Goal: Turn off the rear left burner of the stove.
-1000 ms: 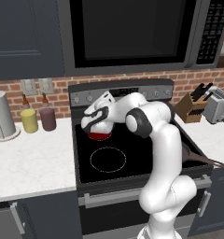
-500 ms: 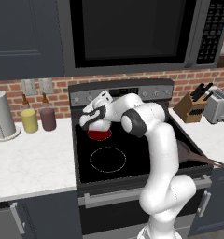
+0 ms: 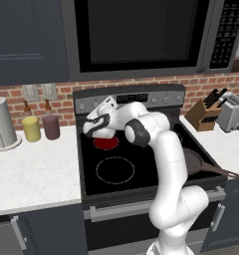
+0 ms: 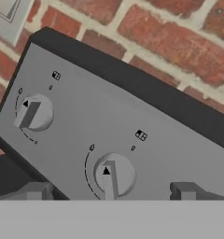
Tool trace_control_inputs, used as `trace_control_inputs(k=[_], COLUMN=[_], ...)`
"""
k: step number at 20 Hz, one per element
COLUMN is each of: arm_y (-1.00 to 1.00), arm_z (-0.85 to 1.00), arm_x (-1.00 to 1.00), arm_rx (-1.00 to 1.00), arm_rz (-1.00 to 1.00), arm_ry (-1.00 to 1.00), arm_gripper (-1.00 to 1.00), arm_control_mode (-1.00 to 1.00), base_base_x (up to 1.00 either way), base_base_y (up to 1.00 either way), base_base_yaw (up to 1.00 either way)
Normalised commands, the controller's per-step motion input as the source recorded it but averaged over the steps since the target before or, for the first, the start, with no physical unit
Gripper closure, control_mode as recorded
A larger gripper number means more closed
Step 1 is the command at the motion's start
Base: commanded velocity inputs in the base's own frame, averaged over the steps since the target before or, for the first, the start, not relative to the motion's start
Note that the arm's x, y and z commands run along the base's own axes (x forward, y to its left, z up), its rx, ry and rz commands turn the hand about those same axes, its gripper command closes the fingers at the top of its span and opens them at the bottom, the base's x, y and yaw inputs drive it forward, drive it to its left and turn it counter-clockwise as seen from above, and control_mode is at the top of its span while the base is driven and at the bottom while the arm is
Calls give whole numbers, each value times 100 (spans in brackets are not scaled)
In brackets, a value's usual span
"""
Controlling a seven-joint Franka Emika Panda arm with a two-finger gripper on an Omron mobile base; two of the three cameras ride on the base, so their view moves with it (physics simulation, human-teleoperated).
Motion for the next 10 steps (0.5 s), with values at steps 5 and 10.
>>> trace_control_inputs(k=[5,10], arm_y=[2,1], arm_z=[-9,-2], arm_x=[15,16], arm_rx=[0,0], arm_rz=[0,0], arm_ry=[0,0], arm_gripper=[-100,-100], arm_control_mode=[-100,-100], base_base_x=[0,0], base_base_y=[0,0], base_base_yaw=[0,0])
